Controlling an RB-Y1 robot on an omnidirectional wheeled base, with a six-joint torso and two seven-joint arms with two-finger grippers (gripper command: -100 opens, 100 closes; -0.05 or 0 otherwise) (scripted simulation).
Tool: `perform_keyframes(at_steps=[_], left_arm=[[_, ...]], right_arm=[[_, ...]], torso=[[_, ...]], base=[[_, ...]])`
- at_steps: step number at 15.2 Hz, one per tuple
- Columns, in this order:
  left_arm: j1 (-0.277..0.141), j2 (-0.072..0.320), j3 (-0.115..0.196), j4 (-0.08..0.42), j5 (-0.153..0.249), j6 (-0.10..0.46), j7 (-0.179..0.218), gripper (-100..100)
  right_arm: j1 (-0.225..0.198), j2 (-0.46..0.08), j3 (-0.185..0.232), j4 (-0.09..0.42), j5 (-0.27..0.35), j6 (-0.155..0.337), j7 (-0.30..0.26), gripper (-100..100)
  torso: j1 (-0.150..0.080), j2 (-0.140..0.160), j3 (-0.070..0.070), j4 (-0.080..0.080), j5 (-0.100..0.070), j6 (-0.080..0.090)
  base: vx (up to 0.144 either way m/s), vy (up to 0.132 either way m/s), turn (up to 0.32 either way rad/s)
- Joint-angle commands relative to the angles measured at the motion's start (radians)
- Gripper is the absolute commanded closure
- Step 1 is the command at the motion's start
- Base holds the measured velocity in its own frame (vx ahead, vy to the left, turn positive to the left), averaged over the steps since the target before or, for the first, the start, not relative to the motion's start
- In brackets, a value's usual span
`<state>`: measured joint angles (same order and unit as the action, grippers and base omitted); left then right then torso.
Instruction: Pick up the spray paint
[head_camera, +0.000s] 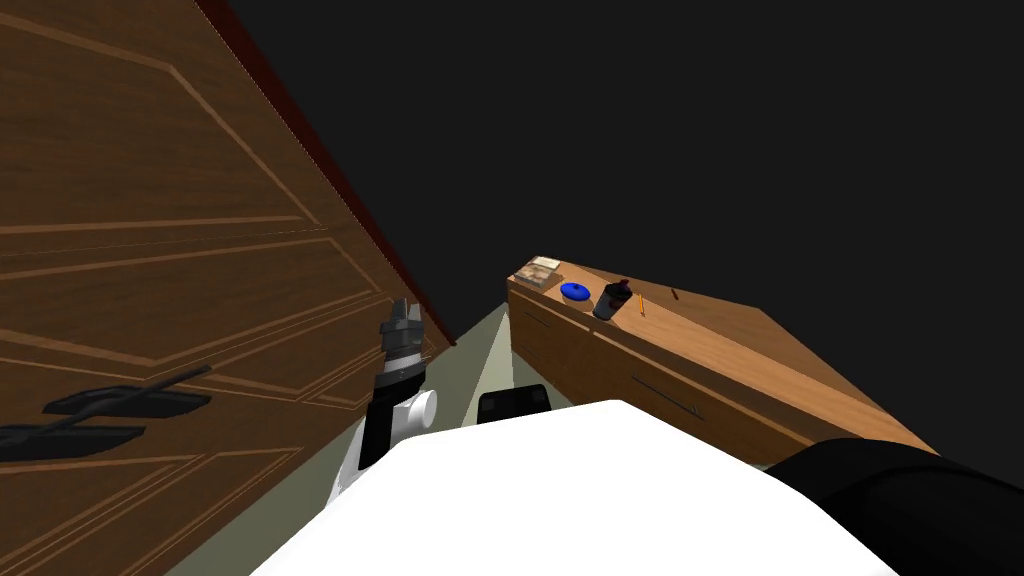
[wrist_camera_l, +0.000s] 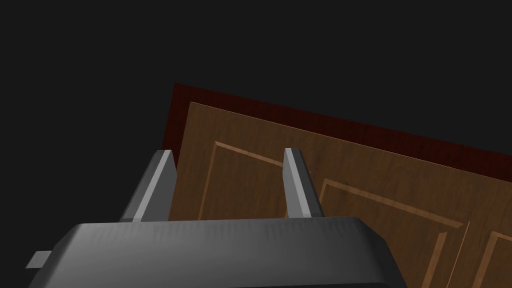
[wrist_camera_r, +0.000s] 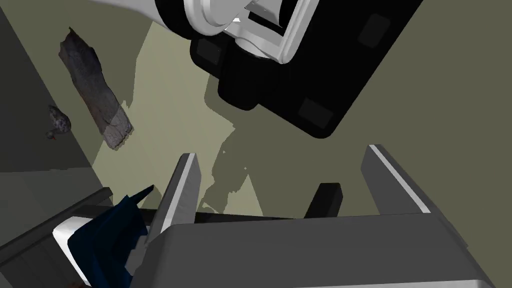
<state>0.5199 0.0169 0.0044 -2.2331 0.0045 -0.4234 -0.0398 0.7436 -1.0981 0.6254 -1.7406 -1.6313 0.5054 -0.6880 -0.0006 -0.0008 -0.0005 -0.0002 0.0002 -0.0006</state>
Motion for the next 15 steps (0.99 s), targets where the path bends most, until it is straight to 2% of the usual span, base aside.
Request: perform_keyframes(at_steps=[1, 3, 4, 5, 7, 8, 9, 11, 13, 14, 15], left_arm=[[0.000, 0.000, 0.000, 0.000, 0.000, 0.000, 0.000, 0], [0.000, 0.000, 0.000, 0.000, 0.000, 0.000, 0.000, 0], [0.000, 0.000, 0.000, 0.000, 0.000, 0.000, 0.000, 0], [0.000, 0.000, 0.000, 0.000, 0.000, 0.000, 0.000, 0], [0.000, 0.000, 0.000, 0.000, 0.000, 0.000, 0.000, 0], [0.000, 0.000, 0.000, 0.000, 0.000, 0.000, 0.000, 0], [0.000, 0.000, 0.000, 0.000, 0.000, 0.000, 0.000, 0], [0.000, 0.000, 0.000, 0.000, 0.000, 0.000, 0.000, 0], [0.000, 0.000, 0.000, 0.000, 0.000, 0.000, 0.000, 0], [0.000, 0.000, 0.000, 0.000, 0.000, 0.000, 0.000, 0], [0.000, 0.000, 0.000, 0.000, 0.000, 0.000, 0.000, 0]], right_arm=[[0.006, -0.028, 0.023, 0.004, -0.050, 0.038, -0.045, -100], [0.006, -0.028, 0.023, 0.004, -0.067, 0.038, -0.045, -100], [0.022, -0.072, 0.072, 0.048, -0.101, 0.085, -0.093, -100], [0.022, -0.097, 0.072, 0.048, -0.132, 0.101, -0.093, -100], [0.022, -0.098, 0.072, 0.048, -0.193, 0.119, -0.093, -100], [0.022, -0.098, 0.072, 0.048, -0.194, 0.119, -0.093, -100], [0.039, -0.145, 0.118, 0.092, -0.231, 0.166, -0.135, -100], [0.039, -0.167, 0.120, 0.092, -0.292, 0.200, -0.140, -100], [0.039, -0.167, 0.120, 0.092, -0.322, 0.200, -0.142, -100], [0.055, -0.212, 0.167, 0.136, -0.357, 0.251, -0.185, -100], [0.055, -0.226, 0.168, 0.136, -0.375, 0.263, -0.190, -100]], torso=[[0.000, 0.000, 0.000, 0.000, 0.000, 0.000], [0.000, 0.000, 0.000, 0.000, 0.000, 0.001], [0.000, 0.000, 0.000, 0.000, 0.000, 0.001], [0.000, 0.000, 0.000, 0.000, 0.000, 0.000], [0.000, 0.000, 0.000, 0.000, 0.000, 0.001], [0.000, 0.000, 0.000, 0.000, 0.000, 0.001], [0.000, 0.000, 0.000, 0.000, 0.000, 0.001], [0.000, 0.000, 0.000, 0.000, 0.000, 0.000], [0.000, 0.000, 0.000, 0.000, 0.000, 0.001], [0.000, 0.000, 0.000, 0.000, 0.000, 0.001], [0.000, 0.000, 0.000, 0.000, 0.000, 0.000]], base=[[0.007, -0.014, 0.109], [0.003, -0.008, -0.015], [0.004, 0.004, 0.270], [0.007, -0.006, 0.330], [0.005, -0.013, 0.058], [0.003, -0.004, -0.039], [0.007, 0.003, 0.222], [0.009, -0.007, 0.219], [0.004, -0.008, 0.019], [0.006, 0.001, 0.235], [0.009, -0.007, 0.316]])
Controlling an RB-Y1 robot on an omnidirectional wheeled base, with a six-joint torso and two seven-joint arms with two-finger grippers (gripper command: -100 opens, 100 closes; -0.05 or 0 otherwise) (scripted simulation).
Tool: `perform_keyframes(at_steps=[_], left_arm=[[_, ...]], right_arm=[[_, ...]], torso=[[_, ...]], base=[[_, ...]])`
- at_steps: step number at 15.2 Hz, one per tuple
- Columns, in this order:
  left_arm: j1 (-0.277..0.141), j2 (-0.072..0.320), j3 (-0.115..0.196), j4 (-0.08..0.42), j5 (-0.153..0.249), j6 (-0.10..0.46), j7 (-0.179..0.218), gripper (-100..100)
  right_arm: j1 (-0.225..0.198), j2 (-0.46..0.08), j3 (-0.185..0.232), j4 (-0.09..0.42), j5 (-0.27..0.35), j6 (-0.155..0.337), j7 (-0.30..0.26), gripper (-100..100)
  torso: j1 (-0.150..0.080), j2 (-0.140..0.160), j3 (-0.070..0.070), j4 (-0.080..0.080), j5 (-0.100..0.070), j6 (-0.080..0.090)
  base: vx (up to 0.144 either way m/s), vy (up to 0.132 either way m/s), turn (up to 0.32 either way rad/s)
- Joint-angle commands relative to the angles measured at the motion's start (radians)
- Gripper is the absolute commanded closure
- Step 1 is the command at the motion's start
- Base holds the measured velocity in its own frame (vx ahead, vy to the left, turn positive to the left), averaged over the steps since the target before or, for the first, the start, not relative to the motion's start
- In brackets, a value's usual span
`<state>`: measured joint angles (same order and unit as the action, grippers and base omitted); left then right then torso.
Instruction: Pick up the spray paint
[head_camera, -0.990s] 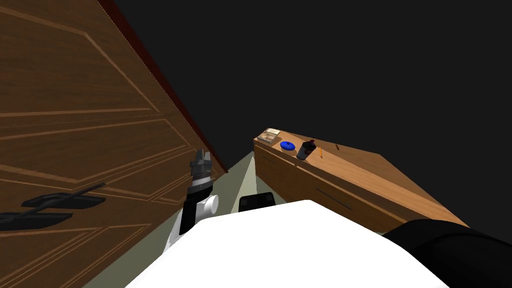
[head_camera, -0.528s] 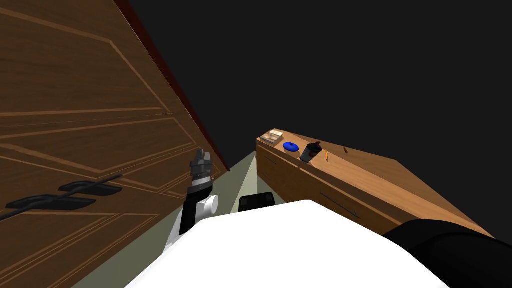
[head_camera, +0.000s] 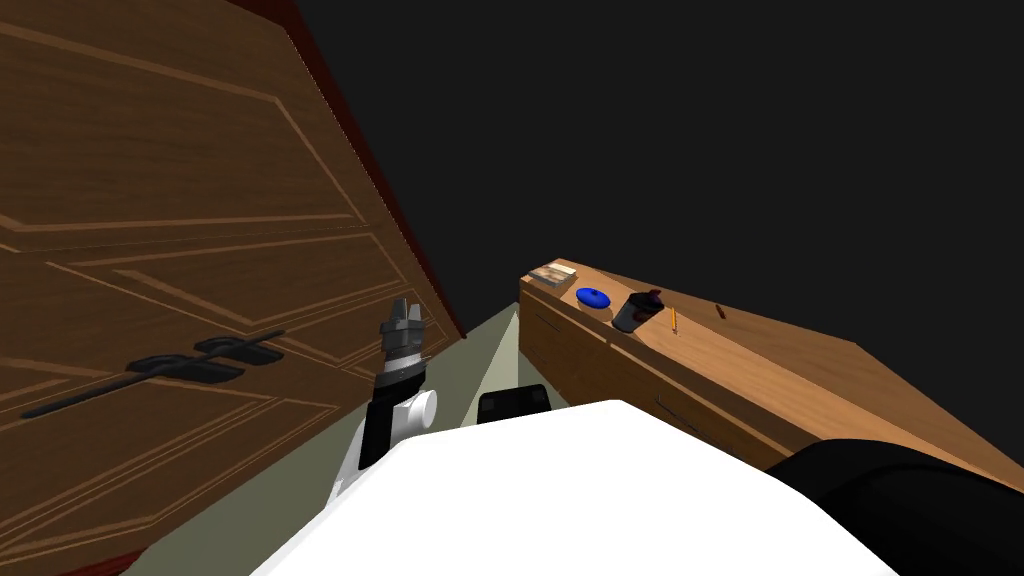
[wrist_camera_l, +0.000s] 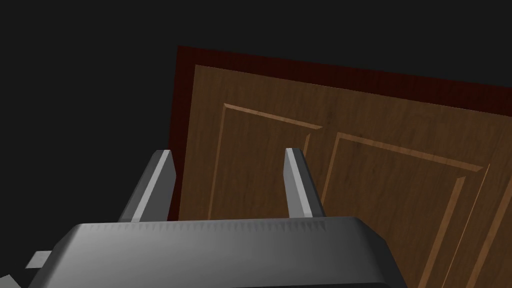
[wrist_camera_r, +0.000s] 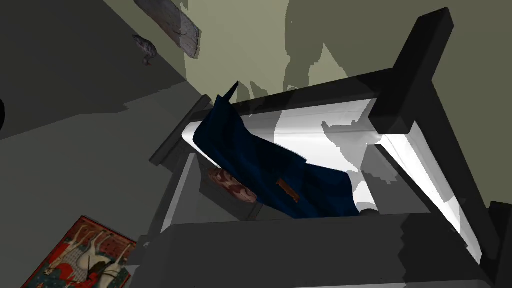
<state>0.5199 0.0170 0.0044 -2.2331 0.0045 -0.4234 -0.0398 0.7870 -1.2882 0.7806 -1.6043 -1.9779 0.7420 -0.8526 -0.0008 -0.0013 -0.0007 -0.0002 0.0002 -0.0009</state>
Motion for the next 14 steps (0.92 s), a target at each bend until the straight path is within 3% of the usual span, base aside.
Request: perform_keyframes(at_steps=[1, 4, 5, 7, 10, 11, 14], left_arm=[[0.000, 0.000, 0.000, 0.000, 0.000, 0.000, 0.000, 0], [0.000, 0.000, 0.000, 0.000, 0.000, 0.000, 0.000, 0], [0.000, 0.000, 0.000, 0.000, 0.000, 0.000, 0.000, 0], [0.000, 0.000, 0.000, 0.000, 0.000, 0.000, 0.000, 0], [0.000, 0.000, 0.000, 0.000, 0.000, 0.000, 0.000, 0], [0.000, 0.000, 0.000, 0.000, 0.000, 0.000, 0.000, 0], [0.000, 0.000, 0.000, 0.000, 0.000, 0.000, 0.000, 0]], right_arm=[[0.012, -0.046, 0.013, 0.000, -0.050, 0.044, -0.025, -100], [0.012, -0.046, 0.013, 0.000, -0.103, 0.044, -0.025, -100], [0.027, -0.094, 0.060, 0.043, -0.133, 0.093, -0.073, -100], [0.027, -0.114, 0.060, 0.043, -0.181, 0.124, -0.073, -100], [0.027, -0.114, 0.060, 0.043, -0.229, 0.124, -0.073, -100], [0.043, -0.163, 0.107, 0.086, -0.262, 0.172, -0.121, -100], [0.043, -0.181, 0.107, 0.086, -0.340, 0.203, -0.121, -100]], torso=[[0.000, 0.000, 0.000, 0.000, 0.000, 0.000], [0.000, 0.000, 0.000, 0.000, 0.000, 0.001], [0.001, 0.001, 0.000, 0.000, 0.000, 0.001], [0.000, 0.000, 0.000, 0.000, 0.000, 0.000], [0.000, 0.000, 0.000, 0.000, 0.000, 0.002], [0.001, 0.001, 0.000, 0.000, 0.000, 0.001], [0.000, 0.000, 0.000, 0.000, 0.000, 0.001]], base=[[0.007, -0.013, 0.154], [0.003, -0.006, -0.016], [0.006, 0.007, 0.267], [0.009, -0.012, 0.247], [0.003, -0.008, -0.026], [0.005, 0.005, 0.275], [0.006, -0.014, 0.152]])
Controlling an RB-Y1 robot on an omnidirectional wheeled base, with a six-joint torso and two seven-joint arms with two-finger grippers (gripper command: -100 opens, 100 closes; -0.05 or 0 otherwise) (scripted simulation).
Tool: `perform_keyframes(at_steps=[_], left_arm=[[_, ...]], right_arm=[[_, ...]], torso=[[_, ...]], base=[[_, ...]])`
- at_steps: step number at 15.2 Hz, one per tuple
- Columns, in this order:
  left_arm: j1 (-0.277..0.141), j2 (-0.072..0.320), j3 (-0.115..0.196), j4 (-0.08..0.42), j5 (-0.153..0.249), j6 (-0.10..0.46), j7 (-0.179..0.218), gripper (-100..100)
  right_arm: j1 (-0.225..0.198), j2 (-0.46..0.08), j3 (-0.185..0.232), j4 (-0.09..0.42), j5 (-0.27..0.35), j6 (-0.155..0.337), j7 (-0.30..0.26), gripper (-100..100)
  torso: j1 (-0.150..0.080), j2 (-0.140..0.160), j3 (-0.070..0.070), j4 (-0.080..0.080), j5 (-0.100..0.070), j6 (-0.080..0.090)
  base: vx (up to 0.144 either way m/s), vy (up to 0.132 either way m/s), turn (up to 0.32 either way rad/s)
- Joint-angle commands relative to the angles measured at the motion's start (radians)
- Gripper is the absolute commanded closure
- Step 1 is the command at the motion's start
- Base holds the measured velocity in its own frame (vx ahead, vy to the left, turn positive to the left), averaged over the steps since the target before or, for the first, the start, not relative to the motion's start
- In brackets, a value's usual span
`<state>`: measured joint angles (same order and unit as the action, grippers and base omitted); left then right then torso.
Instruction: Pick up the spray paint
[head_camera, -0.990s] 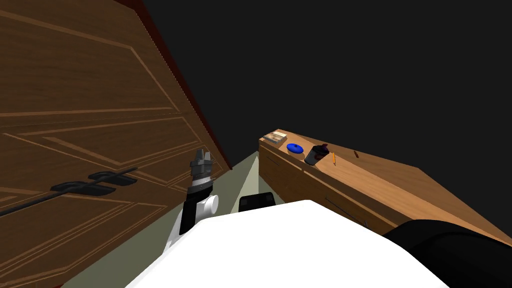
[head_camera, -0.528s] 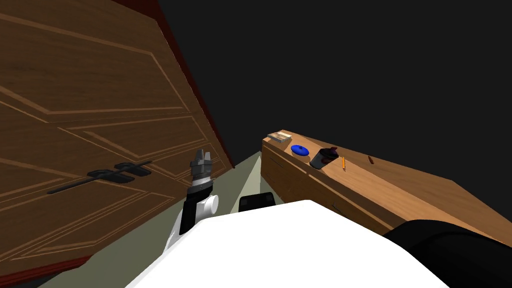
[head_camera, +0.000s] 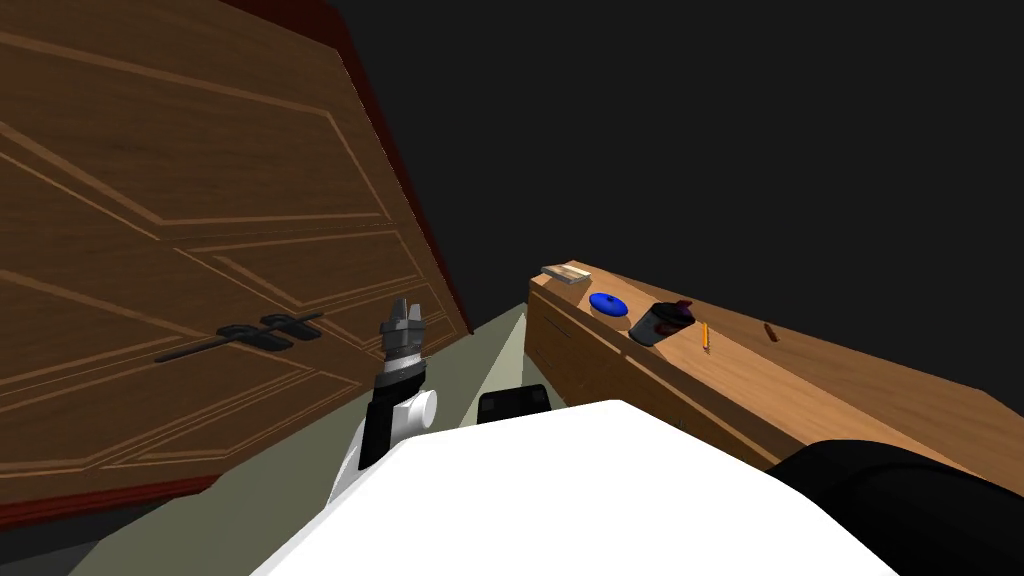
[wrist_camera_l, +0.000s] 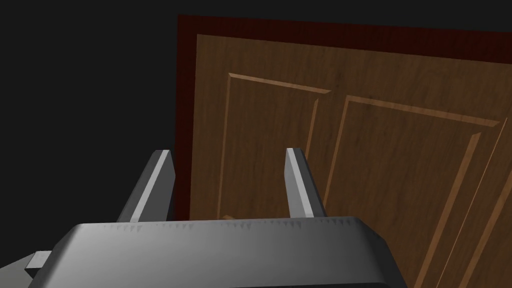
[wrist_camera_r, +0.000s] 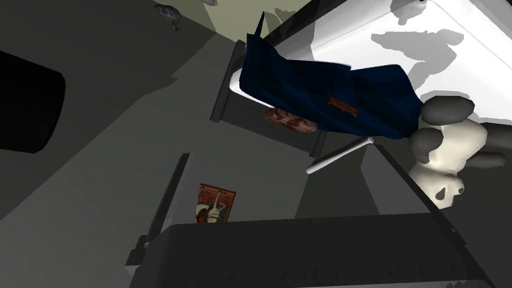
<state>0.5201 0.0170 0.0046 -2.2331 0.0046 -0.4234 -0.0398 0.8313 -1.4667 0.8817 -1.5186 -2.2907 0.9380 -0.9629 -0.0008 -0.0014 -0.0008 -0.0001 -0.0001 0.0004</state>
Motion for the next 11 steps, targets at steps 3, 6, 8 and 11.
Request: perform_keyframes(at_steps=[3, 6, 8, 11], left_arm=[[0.000, 0.000, 0.000, 0.000, 0.000, 0.000, 0.000, 0], [0.000, 0.000, 0.000, 0.000, 0.000, 0.000, 0.000, 0], [0.000, 0.000, 0.000, 0.000, 0.000, 0.000, 0.000, 0], [0.000, 0.000, 0.000, 0.000, 0.000, 0.000, 0.000, 0]], right_arm=[[0.013, -0.058, 0.051, 0.042, -0.087, 0.076, -0.057, -100], [0.013, -0.068, 0.051, 0.042, -0.158, 0.085, -0.057, -100], [0.027, -0.116, 0.095, 0.084, -0.197, 0.135, -0.103, -100], [0.027, -0.131, 0.095, 0.084, -0.264, 0.161, -0.103, -100]], torso=[[0.000, 0.000, 0.000, 0.000, 0.000, -0.002], [0.000, 0.000, 0.000, 0.000, 0.000, 0.000], [0.001, 0.000, 0.000, 0.000, 0.000, 0.000], [0.000, 0.000, 0.000, 0.000, 0.000, 0.000]], base=[[0.006, -0.006, 0.199], [0.006, -0.014, 0.009], [0.004, 0.002, 0.143], [0.007, -0.018, 0.145]])
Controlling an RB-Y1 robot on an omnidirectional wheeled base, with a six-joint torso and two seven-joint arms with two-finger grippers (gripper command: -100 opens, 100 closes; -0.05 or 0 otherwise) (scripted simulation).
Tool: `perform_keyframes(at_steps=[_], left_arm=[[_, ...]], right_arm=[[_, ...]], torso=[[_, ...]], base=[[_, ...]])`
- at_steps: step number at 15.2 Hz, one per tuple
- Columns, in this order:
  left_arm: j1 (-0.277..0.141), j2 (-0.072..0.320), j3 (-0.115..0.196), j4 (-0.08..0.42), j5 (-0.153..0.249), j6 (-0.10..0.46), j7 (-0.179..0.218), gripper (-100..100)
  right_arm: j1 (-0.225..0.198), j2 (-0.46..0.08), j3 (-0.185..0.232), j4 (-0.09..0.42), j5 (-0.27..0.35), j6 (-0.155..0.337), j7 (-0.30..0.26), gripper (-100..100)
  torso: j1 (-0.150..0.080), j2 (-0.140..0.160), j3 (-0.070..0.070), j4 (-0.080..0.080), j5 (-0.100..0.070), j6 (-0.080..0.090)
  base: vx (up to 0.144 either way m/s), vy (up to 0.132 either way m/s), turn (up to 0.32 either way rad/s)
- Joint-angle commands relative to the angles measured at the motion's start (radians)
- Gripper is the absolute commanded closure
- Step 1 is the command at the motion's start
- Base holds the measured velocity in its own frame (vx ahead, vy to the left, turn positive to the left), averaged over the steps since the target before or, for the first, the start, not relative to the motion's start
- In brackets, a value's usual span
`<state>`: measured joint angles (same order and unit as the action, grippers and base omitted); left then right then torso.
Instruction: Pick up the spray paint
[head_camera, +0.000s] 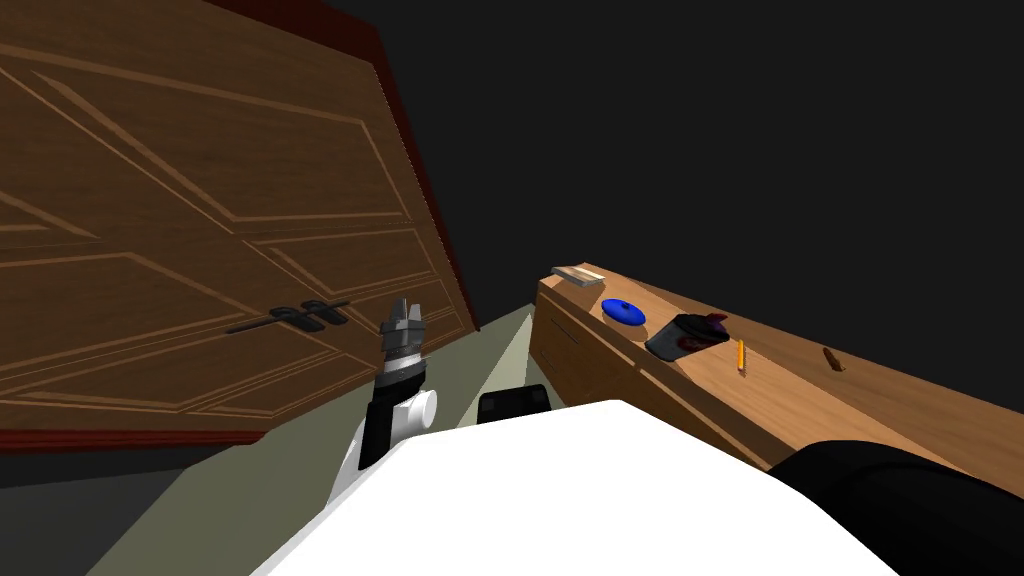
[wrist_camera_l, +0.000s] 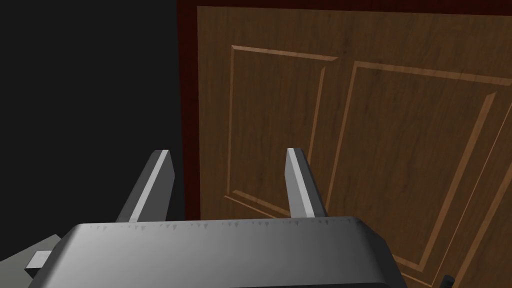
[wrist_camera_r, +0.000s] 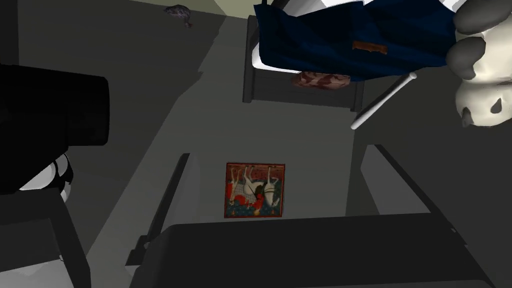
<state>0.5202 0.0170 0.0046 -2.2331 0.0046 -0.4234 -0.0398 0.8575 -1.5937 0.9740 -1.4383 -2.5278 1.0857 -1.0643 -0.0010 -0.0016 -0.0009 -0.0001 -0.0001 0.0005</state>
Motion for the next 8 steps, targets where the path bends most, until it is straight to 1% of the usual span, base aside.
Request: perform_keyframes(at_steps=[1, 2, 3, 4, 6, 7, 8], left_arm=[[0.000, 0.000, 0.000, 0.000, 0.000, 0.000, 0.000, 0], [0.000, 0.000, 0.000, 0.000, 0.000, 0.000, 0.000, 0], [0.000, 0.000, 0.000, 0.000, 0.000, 0.000, 0.000, 0], [0.000, 0.000, 0.000, 0.000, 0.000, 0.000, 0.000, 0], [0.000, 0.000, 0.000, 0.000, 0.000, 0.000, 0.000, 0], [0.000, 0.000, 0.000, 0.000, 0.000, 0.000, 0.000, 0], [0.000, 0.000, 0.000, 0.000, 0.000, 0.000, 0.000, 0]], right_arm=[[0.001, -0.004, 0.003, 0.003, -0.047, 0.013, -0.002, -100], [0.014, -0.054, 0.045, 0.044, -0.072, 0.058, -0.046, -100], [0.014, -0.066, 0.045, 0.044, -0.094, 0.074, -0.046, -100], [0.014, -0.066, 0.045, 0.044, -0.115, 0.087, -0.046, -100], [0.014, -0.066, 0.045, 0.044, -0.162, 0.087, -0.046, -100], [0.014, -0.066, 0.045, 0.044, -0.164, 0.087, -0.046, -100], [0.027, -0.112, 0.086, 0.083, -0.198, 0.138, -0.090, -100]], torso=[[0.000, 0.000, 0.000, 0.000, 0.000, 0.000], [0.000, 0.000, 0.000, 0.000, 0.000, 0.000], [0.000, 0.000, 0.000, 0.000, 0.001, -0.002], [0.000, 0.000, 0.000, 0.000, 0.000, -0.002], [0.000, 0.000, 0.000, 0.000, 0.000, 0.000], [0.001, 0.000, 0.000, 0.000, 0.000, 0.000], [0.001, 0.001, 0.000, 0.000, 0.000, 0.000]], base=[[0.005, -0.008, -0.043], [0.006, -0.004, 0.288], [0.007, -0.017, 0.344], [0.008, -0.023, 0.103], [0.006, -0.012, -0.045], [0.001, 0.001, -0.026], [0.004, -0.003, 0.238]])
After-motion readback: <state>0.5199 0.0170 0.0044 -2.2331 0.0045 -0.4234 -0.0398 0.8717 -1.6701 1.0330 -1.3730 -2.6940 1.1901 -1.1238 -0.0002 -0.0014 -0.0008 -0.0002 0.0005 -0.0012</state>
